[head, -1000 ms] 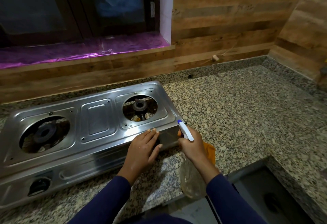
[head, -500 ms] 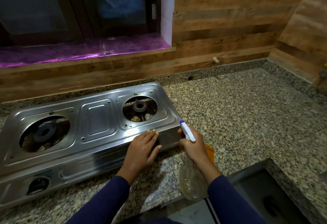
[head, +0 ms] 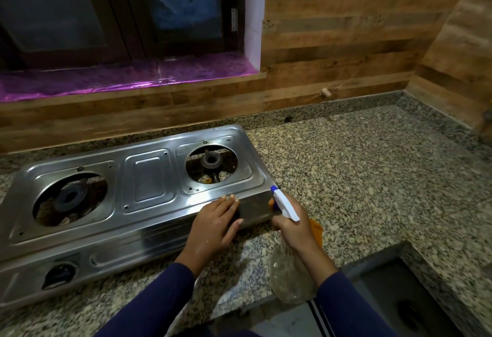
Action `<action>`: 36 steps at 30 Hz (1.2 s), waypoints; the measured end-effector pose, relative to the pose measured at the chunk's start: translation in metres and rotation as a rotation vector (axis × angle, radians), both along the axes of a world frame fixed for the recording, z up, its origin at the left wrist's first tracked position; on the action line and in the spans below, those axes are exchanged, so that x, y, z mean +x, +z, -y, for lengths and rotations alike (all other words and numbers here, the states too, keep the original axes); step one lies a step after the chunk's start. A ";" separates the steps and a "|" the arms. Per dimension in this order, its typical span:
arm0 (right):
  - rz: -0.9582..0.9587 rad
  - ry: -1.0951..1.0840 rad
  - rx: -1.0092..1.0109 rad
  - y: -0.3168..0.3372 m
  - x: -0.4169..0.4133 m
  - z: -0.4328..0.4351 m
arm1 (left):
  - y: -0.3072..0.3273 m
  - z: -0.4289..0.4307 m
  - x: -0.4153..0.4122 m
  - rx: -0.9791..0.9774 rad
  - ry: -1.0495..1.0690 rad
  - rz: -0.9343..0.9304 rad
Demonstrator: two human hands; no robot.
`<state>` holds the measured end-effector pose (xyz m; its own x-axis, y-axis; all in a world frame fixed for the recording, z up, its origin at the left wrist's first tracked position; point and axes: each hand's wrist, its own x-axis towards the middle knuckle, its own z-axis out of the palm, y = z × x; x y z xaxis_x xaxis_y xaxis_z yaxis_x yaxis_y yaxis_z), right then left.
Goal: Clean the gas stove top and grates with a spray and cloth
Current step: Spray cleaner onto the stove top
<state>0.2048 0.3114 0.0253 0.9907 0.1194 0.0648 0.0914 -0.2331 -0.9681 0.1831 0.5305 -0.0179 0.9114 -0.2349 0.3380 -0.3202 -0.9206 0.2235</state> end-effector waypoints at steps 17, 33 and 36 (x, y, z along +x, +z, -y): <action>-0.012 0.275 0.012 0.010 -0.002 -0.008 | -0.015 -0.015 -0.024 0.094 -0.013 -0.066; 0.078 0.536 -0.214 0.005 -0.002 -0.067 | -0.028 -0.077 -0.078 0.037 0.276 -0.062; 0.082 0.536 -0.232 0.003 -0.001 -0.068 | -0.026 -0.073 -0.079 0.006 0.282 -0.053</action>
<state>0.2036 0.3794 0.0283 0.7808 0.6227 0.0511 0.3274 -0.3381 -0.8823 0.1043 0.6037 -0.0444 0.9573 0.0282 0.2876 -0.0397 -0.9729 0.2276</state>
